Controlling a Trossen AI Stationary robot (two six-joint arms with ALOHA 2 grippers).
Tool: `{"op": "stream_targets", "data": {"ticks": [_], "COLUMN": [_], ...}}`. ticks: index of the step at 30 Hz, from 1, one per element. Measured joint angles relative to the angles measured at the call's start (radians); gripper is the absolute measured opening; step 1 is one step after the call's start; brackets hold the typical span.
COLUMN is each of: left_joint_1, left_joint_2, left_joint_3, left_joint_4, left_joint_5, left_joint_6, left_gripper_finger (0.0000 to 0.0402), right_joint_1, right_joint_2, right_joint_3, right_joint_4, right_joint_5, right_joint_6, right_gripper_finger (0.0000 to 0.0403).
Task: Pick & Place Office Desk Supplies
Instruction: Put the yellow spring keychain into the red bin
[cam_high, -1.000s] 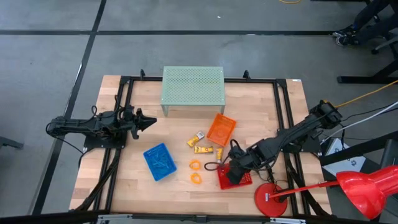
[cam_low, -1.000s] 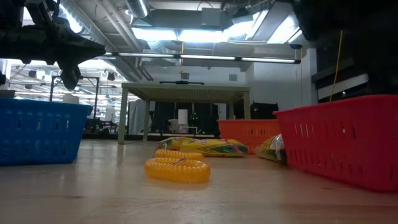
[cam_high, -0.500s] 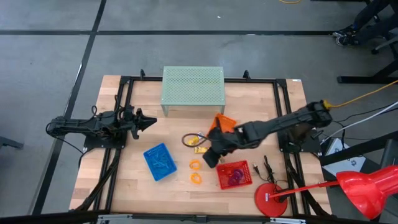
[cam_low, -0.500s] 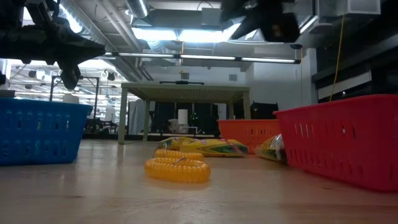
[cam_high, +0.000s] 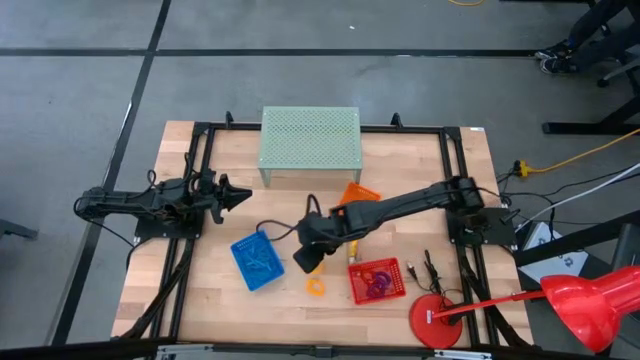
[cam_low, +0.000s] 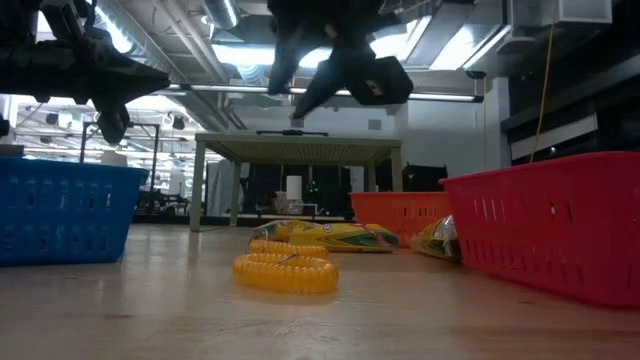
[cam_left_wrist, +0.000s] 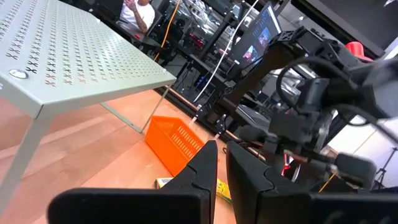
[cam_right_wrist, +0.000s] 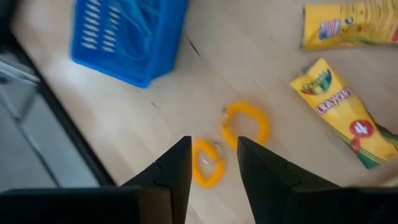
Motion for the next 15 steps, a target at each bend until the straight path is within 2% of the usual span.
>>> {"op": "stream_targets", "data": {"ticks": [6, 15], "left_joint_1": [0.000, 0.000], "left_joint_2": [0.000, 0.000], "left_joint_3": [0.000, 0.000], "left_joint_4": [0.000, 0.000], "left_joint_5": [0.000, 0.000], "left_joint_6": [0.000, 0.000], "left_gripper_finger": [0.0031, 0.0031], "right_joint_1": [0.008, 0.013], "right_joint_2": [0.110, 0.189], "right_joint_3": [0.131, 0.139], "right_joint_4": [-0.134, -0.141], "right_joint_5": [-0.020, -0.073], "right_joint_6": [-0.047, -0.049], "right_gripper_finger": [0.0130, 0.0130]}}
